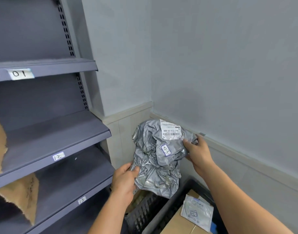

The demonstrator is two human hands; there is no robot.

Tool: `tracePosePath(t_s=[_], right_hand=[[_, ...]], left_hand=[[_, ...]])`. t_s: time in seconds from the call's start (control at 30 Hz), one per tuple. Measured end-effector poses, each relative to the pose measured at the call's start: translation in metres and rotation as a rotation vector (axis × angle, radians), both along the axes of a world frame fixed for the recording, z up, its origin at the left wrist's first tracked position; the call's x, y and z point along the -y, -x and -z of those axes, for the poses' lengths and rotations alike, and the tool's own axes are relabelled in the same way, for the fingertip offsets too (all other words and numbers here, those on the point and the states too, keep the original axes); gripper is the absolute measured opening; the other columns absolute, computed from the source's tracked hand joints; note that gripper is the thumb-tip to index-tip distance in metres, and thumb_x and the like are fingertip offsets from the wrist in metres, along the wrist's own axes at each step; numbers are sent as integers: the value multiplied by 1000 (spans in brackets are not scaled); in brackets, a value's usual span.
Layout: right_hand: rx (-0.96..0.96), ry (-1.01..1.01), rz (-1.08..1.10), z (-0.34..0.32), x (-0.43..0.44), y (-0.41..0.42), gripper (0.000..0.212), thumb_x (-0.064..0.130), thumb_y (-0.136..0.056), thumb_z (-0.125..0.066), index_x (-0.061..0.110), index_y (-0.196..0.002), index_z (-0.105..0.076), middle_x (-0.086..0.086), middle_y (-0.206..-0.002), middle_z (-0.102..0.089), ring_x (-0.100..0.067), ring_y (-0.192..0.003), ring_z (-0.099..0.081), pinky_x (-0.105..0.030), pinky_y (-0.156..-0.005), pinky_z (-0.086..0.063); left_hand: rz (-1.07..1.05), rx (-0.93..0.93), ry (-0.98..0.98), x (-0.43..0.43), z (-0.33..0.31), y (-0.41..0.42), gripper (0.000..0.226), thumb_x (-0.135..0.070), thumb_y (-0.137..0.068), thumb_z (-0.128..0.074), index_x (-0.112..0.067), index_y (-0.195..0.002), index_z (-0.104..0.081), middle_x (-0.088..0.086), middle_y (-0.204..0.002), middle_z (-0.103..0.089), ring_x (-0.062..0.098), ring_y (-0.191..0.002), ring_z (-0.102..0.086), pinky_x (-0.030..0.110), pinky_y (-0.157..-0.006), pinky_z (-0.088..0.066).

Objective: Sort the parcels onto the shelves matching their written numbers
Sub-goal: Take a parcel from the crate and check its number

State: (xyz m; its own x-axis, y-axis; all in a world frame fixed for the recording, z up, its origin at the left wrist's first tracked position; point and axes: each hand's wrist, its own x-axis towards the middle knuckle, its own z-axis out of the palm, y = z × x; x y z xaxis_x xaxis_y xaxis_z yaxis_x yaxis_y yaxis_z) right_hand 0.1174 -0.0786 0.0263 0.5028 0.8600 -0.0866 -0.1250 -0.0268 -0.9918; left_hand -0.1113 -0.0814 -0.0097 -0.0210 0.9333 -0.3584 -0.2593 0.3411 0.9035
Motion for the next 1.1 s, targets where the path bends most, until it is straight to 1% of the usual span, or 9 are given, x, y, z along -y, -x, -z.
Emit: tracePosePath(t_s=[0.1, 0.2, 0.27, 0.37, 0.5, 0.7, 0.83, 0.97, 1.1], right_hand=[[103, 42, -157, 1, 36, 15, 66, 27, -100, -61, 18, -156, -26, -4, -114, -66, -16, -90, -66, -35, -83, -56], [210, 84, -302, 10, 73, 24, 63, 33, -98, -64, 26, -153, -35, 0, -138, -58, -15, -114, -62, -41, -100, -52], [160, 71, -349, 17, 92, 24, 61, 28, -96, -67, 38, -149, -39, 5, -138, -58, -13, -113, -65, -42, -94, -57], [43, 16, -368, 21, 112, 19, 59, 7, -97, -63, 43, -140, -46, 5, -128, -65, -15, -99, -72, -38, -76, -62], [-7, -50, -383, 15, 134, 20, 61, -10, -95, -54, 44, -125, -55, 1, -117, -71, -20, -99, -73, -38, -72, -62], [5, -77, -497, 2, 143, 46, 59, -12, -95, -54, 38, -125, -58, -6, -107, -74, -22, -91, -75, -38, -71, -62], [53, -70, -594, 0, 147, 75, 58, -10, -95, -55, 38, -128, -58, -6, -107, -73, -22, -89, -75, -40, -73, -62], [141, -101, -664, -3, 151, 107, 61, -10, -94, -55, 45, -120, -59, 5, -98, -75, -18, -83, -74, -42, -74, -62], [142, -125, -711, -9, 160, 145, 62, -10, -95, -54, 49, -113, -57, 5, -102, -74, -11, -81, -73, -31, -67, -60]], left_hand=[[-96, 112, -1, 14, -1, -10, 23, 3, -93, -63, -15, -108, -63, 9, -98, -74, 20, -76, -73, 31, -59, -57], [-191, 210, -12, 36, -5, -24, 36, 2, -93, -63, -20, -121, -57, 9, -114, -70, 25, -98, -68, 43, -83, -56], [-227, 234, -26, 56, -9, -34, 36, 0, -94, -63, -22, -121, -56, 8, -120, -67, 27, -106, -66, 49, -92, -53], [-271, 253, -43, 87, -11, -43, 32, 2, -95, -60, -17, -120, -57, 7, -114, -68, 28, -100, -68, 45, -77, -57], [-256, 150, -100, 126, -15, -37, 30, 1, -92, -64, -14, -117, -60, 6, -108, -72, 27, -98, -70, 53, -90, -55], [-296, 22, -200, 157, -34, 6, 42, 8, -91, -61, -14, -126, -63, 3, -117, -72, 23, -103, -70, 42, -87, -54], [-396, 49, -267, 168, -43, 46, 49, 9, -91, -60, -15, -134, -57, 3, -119, -72, 23, -109, -68, 48, -100, -50], [-429, 8, -310, 183, -50, 80, 34, 7, -93, -58, -13, -121, -64, 3, -117, -72, 23, -108, -67, 45, -98, -51], [-509, -29, -340, 201, -55, 115, 34, 9, -92, -60, -13, -118, -65, 2, -111, -74, 26, -110, -67, 48, -102, -50]])
